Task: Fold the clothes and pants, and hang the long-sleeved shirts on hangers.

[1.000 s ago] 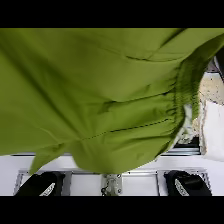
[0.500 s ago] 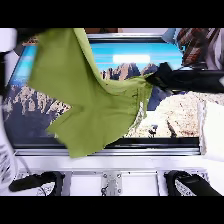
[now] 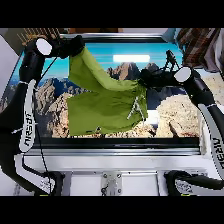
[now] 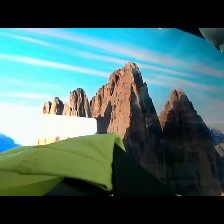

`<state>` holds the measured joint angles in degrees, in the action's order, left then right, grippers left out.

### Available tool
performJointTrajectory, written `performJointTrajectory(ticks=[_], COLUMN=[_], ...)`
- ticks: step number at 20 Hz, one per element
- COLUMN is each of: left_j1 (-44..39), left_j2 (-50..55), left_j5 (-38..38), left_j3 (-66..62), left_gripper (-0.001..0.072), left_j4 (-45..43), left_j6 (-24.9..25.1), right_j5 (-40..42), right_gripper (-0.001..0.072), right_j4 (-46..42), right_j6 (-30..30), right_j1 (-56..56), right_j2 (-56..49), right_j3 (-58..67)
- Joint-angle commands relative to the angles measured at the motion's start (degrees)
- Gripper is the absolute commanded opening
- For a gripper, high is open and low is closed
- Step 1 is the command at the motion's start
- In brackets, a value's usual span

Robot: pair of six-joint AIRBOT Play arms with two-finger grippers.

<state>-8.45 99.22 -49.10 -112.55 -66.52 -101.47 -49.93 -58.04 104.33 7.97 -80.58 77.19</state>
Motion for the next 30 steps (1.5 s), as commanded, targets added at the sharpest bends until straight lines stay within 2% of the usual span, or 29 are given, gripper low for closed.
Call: performJointTrajectory(ticks=[1, 3, 5, 8, 13, 18, 23, 30], left_j1=[2.32, 2.25, 1.44, 1.29, 0.39, -2.45, -2.43, -2.45], left_j2=[-2.21, -5.84, -11.76, -21.57, -34.82, -43.52, -47.74, -57.11], left_j5=[-8.22, -12.63, -12.33, -9.68, -6.82, 1.66, 0.92, -4.52], left_j3=[-0.02, 1.51, 8.28, 23.43, 52.3, 72.67, 79.73, 79.84], left_gripper=[0.0005, 0.0005, 0.0005, 0.0005, 0.0005, 0.0005, 0.0005, 0.0005], left_j4=[1.51, -0.66, -3.98, -4.39, -2.54, -2.43, -0.55, 0.55], left_j6=[0.13, 0.74, 0.68, 0.63, 0.59, 0.5, 0.5, 0.59], right_j5=[-3.74, -9.79, -16.31, -22.75, -24.52, -26.01, -27.69, -27.69], right_gripper=[0.0017, 0.0017, 0.0017, 0.0017, 0.0017, 0.0018, 0.0018, 0.0019], right_j4=[-6.23, -10.88, -15.61, -20.44, -21.92, -21.68, -21.97, -21.97], right_j6=[-1.11, -1.11, -1.11, -1.14, -1.07, -1.05, -1.09, -1.09], right_j1=[-0.24, 0.31, 1.55, 4.44, 7.87, 8.59, 8.57, 8.55], right_j2=[2.38, 5.01, 7.15, 9.6, 11.39, 11.39, 11.37, 11.39], right_j3=[0.04, -0.02, -0.13, -1.88, -10.29, -17.4, -18.93, -18.93])
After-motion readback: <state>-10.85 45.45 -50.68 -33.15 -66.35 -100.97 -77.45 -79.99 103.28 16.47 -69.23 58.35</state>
